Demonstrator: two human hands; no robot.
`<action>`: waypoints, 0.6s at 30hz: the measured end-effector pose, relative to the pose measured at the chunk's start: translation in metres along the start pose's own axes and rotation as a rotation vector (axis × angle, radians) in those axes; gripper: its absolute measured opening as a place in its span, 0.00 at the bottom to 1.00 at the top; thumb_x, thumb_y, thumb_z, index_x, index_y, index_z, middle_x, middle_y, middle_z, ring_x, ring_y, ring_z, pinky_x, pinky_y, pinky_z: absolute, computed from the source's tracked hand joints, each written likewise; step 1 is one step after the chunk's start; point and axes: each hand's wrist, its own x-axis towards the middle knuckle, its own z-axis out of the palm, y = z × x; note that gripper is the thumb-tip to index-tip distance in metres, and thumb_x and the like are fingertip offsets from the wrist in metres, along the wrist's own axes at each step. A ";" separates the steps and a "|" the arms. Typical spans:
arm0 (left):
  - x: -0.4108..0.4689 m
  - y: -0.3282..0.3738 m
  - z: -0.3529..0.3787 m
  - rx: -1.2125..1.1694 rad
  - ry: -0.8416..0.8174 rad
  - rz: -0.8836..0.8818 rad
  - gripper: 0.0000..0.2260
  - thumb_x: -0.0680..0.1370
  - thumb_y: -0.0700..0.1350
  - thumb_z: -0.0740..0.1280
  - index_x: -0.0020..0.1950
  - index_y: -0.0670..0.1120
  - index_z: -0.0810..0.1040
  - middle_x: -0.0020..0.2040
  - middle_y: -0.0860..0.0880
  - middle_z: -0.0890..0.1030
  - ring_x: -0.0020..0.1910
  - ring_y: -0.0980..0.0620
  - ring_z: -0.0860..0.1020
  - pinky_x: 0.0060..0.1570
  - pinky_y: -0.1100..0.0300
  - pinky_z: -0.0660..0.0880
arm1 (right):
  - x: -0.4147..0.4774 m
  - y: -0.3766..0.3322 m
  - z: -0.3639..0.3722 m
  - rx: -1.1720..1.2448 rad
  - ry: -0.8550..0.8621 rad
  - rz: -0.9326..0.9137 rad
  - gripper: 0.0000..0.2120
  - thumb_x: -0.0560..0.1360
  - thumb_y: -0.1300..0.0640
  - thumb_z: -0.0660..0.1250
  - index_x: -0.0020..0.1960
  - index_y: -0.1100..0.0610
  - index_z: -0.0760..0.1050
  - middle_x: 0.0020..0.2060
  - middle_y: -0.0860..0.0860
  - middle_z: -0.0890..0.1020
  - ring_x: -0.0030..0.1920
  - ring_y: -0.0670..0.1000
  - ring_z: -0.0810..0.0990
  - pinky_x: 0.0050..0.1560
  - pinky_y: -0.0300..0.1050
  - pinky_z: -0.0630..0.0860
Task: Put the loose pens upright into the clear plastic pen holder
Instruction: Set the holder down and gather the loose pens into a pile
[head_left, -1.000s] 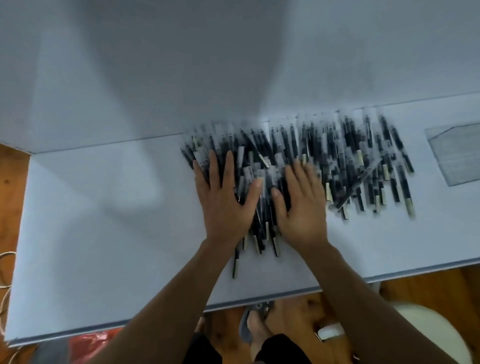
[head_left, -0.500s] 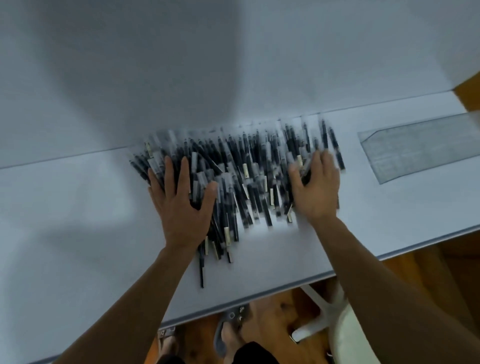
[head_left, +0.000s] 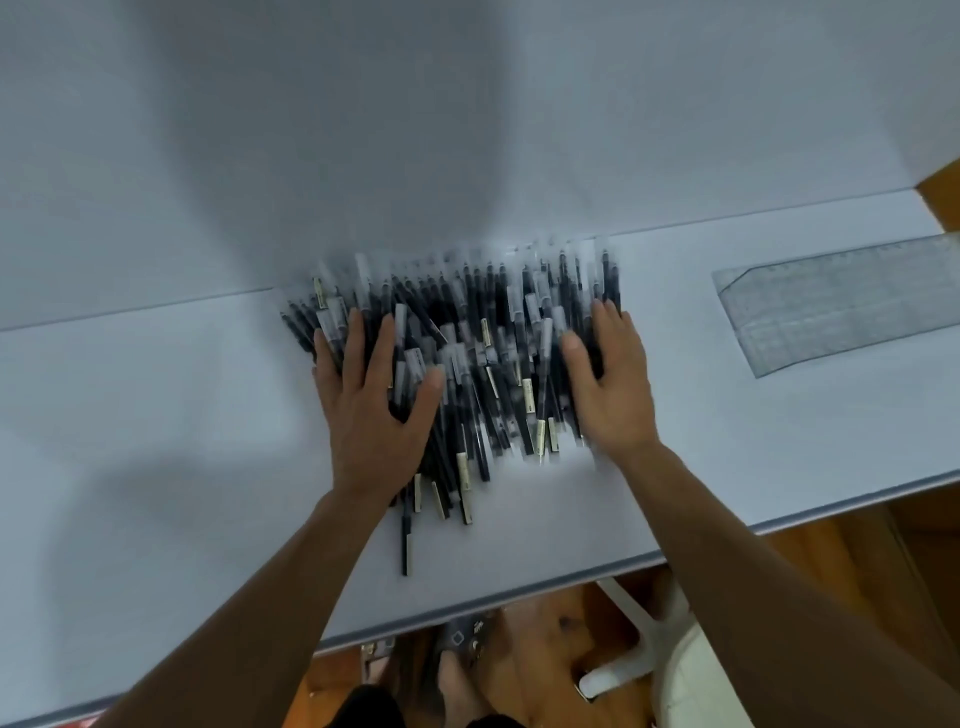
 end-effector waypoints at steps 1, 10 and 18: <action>-0.001 0.000 0.000 -0.009 0.001 0.009 0.31 0.78 0.65 0.57 0.79 0.57 0.54 0.80 0.55 0.47 0.78 0.49 0.38 0.76 0.41 0.46 | 0.003 0.002 -0.004 0.052 0.044 0.037 0.29 0.81 0.40 0.53 0.77 0.53 0.61 0.77 0.51 0.61 0.77 0.51 0.56 0.77 0.53 0.55; 0.009 0.002 0.009 0.010 0.029 -0.065 0.35 0.76 0.71 0.51 0.79 0.56 0.55 0.81 0.48 0.43 0.78 0.44 0.40 0.75 0.39 0.43 | 0.007 -0.010 0.008 0.082 -0.037 0.106 0.32 0.79 0.34 0.53 0.79 0.47 0.57 0.80 0.47 0.50 0.79 0.47 0.46 0.78 0.54 0.44; 0.012 0.012 0.019 0.022 -0.007 0.003 0.34 0.76 0.70 0.52 0.79 0.57 0.55 0.81 0.50 0.43 0.78 0.43 0.39 0.75 0.40 0.40 | 0.001 -0.016 0.007 0.192 -0.102 0.094 0.30 0.77 0.32 0.54 0.77 0.39 0.54 0.79 0.40 0.49 0.78 0.43 0.45 0.78 0.55 0.46</action>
